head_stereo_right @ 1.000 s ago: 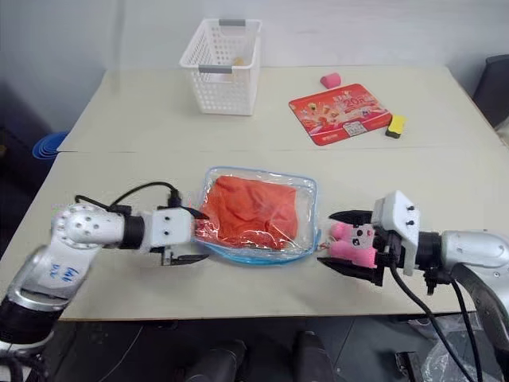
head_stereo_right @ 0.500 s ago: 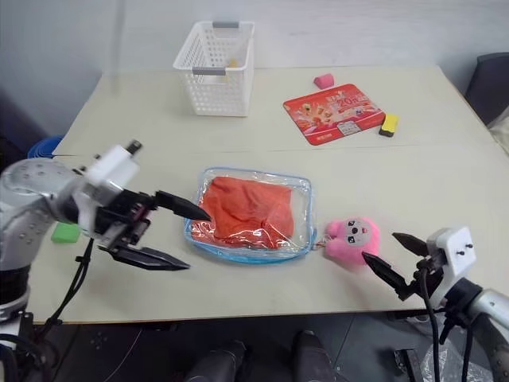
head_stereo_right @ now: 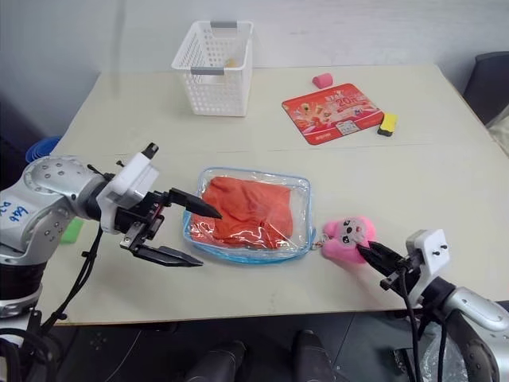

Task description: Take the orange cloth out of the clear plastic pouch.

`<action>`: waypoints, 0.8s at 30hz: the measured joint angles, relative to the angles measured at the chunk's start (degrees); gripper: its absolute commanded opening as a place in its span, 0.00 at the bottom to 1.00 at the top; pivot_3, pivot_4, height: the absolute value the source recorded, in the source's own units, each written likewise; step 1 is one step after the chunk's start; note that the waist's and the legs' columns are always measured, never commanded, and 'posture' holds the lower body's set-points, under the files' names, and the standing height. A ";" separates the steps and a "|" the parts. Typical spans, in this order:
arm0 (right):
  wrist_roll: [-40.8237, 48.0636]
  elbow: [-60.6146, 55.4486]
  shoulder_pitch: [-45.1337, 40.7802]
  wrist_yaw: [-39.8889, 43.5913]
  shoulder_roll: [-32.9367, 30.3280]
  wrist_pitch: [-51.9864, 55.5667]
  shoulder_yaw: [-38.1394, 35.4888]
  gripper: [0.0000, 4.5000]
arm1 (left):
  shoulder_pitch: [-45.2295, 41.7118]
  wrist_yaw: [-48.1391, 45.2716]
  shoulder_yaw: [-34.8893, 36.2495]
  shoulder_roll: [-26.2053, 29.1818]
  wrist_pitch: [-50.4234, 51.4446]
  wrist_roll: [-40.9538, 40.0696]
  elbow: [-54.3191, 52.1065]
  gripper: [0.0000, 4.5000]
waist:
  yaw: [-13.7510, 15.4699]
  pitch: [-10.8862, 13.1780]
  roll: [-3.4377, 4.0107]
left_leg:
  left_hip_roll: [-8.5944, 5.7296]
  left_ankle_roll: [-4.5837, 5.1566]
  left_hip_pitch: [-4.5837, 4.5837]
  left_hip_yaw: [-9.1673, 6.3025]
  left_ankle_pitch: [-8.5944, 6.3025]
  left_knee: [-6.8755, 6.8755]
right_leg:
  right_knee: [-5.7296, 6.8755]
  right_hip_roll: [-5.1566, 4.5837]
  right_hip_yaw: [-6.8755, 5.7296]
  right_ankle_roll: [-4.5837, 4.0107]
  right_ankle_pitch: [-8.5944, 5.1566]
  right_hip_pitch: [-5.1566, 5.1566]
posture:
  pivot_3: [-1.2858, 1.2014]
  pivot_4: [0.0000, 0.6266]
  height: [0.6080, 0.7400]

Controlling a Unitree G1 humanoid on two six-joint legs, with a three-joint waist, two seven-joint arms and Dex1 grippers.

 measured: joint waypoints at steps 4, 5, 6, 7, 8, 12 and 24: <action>-1.11 0.25 0.09 -0.57 -0.04 -0.20 0.44 0.00 | 0.00 0.50 0.00 0.00 -0.13 0.00 0.05 0.95 | 0.00 0.00 0.00 | 0.00 0.00 0.00 -0.01 0.00 0.00 | 0.00 0.00 0.00 0.00 0.00 0.00 | 0.52 0.24 1.00; -2.01 0.72 0.12 -0.72 -0.12 -0.86 0.90 0.00 | 0.00 0.61 0.00 0.00 -0.23 0.00 0.07 0.95 | -0.02 0.00 0.00 | 0.00 0.00 0.01 -0.01 0.00 0.00 | 0.01 0.01 0.00 0.00 0.00 0.00 | 0.52 0.24 1.00; -2.63 1.23 0.12 -0.79 -0.13 -1.28 1.28 0.00 | 0.00 0.72 0.00 0.00 -0.43 0.00 0.08 0.95 | -0.05 0.00 0.00 | 0.00 0.00 0.01 0.00 0.00 0.00 | 0.01 0.01 0.00 0.00 0.00 0.00 | 0.52 0.24 1.00; -2.94 1.56 0.11 -0.85 -0.13 -1.55 1.50 0.00 | 0.00 0.81 0.00 0.00 -0.56 0.00 0.09 0.95 | -0.06 0.00 0.00 | 0.01 0.00 0.01 0.00 0.00 0.00 | 0.01 0.01 0.00 0.00 0.00 0.00 | 0.52 0.24 1.00; -3.15 1.85 0.07 -0.87 -0.13 -1.93 1.57 0.00 | 0.00 0.97 0.00 0.00 -0.67 0.00 0.09 0.95 | -0.07 0.00 0.00 | 0.01 0.00 0.01 0.00 0.00 0.00 | 0.01 0.01 0.00 0.00 0.00 0.00 | 0.52 0.24 1.00; -3.00 1.92 0.02 -0.80 -0.13 -2.33 1.49 0.00 | 0.00 1.35 -0.02 -0.01 -1.16 0.10 0.24 0.95 | -0.04 0.00 0.00 | 0.01 0.00 0.01 0.00 0.00 0.00 | 0.01 0.01 0.00 0.00 0.00 0.00 | 0.52 0.24 1.00; 2.57 -9.14 -9.92 8.55 -14.09 -1.11 2.89 0.00 | 0.15 2.06 -0.63 -0.56 -1.98 0.37 0.33 0.95 | -0.09 0.01 0.00 | 0.06 -0.01 0.00 0.00 -0.01 0.01 | -0.03 0.03 -0.03 0.00 0.00 0.01 | 0.52 0.24 1.00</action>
